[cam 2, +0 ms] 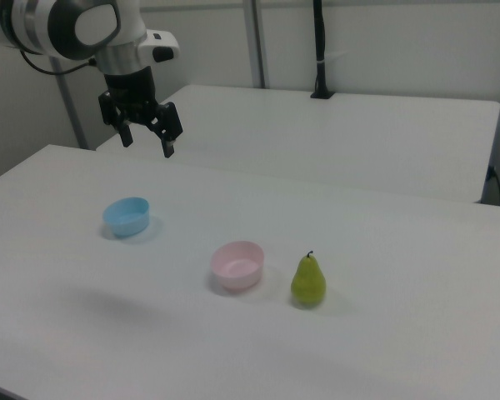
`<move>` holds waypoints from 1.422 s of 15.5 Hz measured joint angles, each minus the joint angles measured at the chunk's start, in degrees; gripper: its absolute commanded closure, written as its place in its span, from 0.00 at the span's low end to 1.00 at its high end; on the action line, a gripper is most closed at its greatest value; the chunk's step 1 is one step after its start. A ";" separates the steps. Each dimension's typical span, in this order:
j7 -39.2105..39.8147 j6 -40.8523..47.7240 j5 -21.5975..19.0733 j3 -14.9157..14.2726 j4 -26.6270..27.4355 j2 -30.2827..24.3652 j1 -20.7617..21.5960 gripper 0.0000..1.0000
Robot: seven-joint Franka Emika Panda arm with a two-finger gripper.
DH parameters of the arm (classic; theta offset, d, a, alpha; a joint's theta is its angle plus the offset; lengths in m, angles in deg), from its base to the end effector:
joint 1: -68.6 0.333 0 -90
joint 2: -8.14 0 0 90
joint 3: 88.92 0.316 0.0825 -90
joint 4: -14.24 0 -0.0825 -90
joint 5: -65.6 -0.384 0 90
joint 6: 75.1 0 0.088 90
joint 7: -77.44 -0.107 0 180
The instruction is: Place the pear in the bowl
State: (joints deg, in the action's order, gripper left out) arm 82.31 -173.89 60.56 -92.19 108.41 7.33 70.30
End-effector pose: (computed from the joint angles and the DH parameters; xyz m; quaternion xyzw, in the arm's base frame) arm 0.5640 -0.0076 0.6121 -0.9976 -0.0241 -0.0497 0.0414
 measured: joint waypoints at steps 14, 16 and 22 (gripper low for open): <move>0.00 0.00 0.00 0.43 0.03 0.59 0.09 0.00; 0.00 0.00 0.00 0.43 0.03 0.72 0.09 0.00; 9.34 0.00 2.87 0.40 0.04 1.02 -0.61 0.00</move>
State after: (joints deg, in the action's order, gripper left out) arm 91.65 -173.89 63.44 -91.79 108.45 8.36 69.69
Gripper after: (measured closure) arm 0.000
